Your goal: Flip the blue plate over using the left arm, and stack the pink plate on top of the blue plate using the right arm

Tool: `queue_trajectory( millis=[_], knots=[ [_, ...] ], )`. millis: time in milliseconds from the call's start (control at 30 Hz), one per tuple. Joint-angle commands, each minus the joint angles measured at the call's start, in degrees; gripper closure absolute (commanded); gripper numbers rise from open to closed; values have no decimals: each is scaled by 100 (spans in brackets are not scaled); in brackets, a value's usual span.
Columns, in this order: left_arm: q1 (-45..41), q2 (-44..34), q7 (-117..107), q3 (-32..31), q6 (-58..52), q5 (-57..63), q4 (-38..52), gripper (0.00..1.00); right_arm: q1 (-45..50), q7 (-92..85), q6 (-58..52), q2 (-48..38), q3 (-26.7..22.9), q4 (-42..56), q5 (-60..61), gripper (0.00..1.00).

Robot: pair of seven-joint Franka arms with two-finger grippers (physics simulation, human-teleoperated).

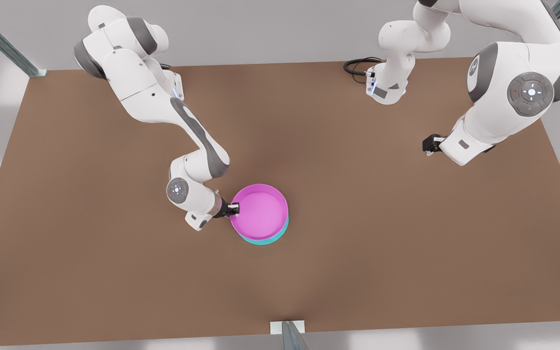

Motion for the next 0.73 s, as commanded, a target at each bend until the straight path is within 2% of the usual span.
queue_trajectory(
  millis=[0, 67, 133, 167, 200, 233, 267, 300, 333, 400, 433, 533, 600, 700],
  knots=[
    [14, 10, 77, 6, -72, 12, 3, 0, 1, 1542, 197, -4, 1, 1, -16, 0],
    [31, 36, 85, 14, -80, 12, 12, 0, -60, 1551, 215, -74, -16, 28, -16, 0],
    [23, 45, 103, 58, -80, 3, 3, 0, -148, 1358, -57, -461, -640, 160, -68, 0],
    [23, 45, 94, 58, -80, 3, 3, 0, -499, 867, -645, -461, -807, 554, -130, 0],
    [31, 54, 103, 58, -72, -6, 12, 0, -1447, -573, -1796, -365, -807, 1213, -227, 0],
    [31, 54, 129, 58, -80, -6, 12, 0, -1923, -1743, -2403, -268, -834, 1644, -401, 0],
    [31, 63, 129, 58, -177, -6, 12, 0, -2258, -1965, -3009, -294, -851, 2075, -1218, 0],
    [23, 63, 112, 58, -221, -6, 38, 0, -2275, -1929, -4213, -417, -860, 2769, -1554, 0],
    [23, 36, 103, 67, -230, 20, 73, 0, -2249, -1929, -4935, -523, -886, 3183, -1580, 0],
    [23, 10, 77, 111, -230, 12, 73, 0, -2170, -1358, -5682, -1023, -807, 3324, -1844, 0],
    [23, 19, 77, 111, -221, 12, 73, 0, -2170, -1166, -5884, -1330, -799, 3324, -1870, 0],
    [23, 45, 77, 111, -212, 3, 73, 0, -2153, -1051, -6350, -1498, -825, 3403, -1896, 0],
    [23, 19, 103, 111, -230, -15, 73, 0, -2100, -1059, -6236, -2342, -799, 2946, -2011, 0],
    [31, 63, 120, 102, -397, 3, 73, 0, -2126, -1059, -5999, -2694, -799, 2480, -2011, 0]
  ],
)
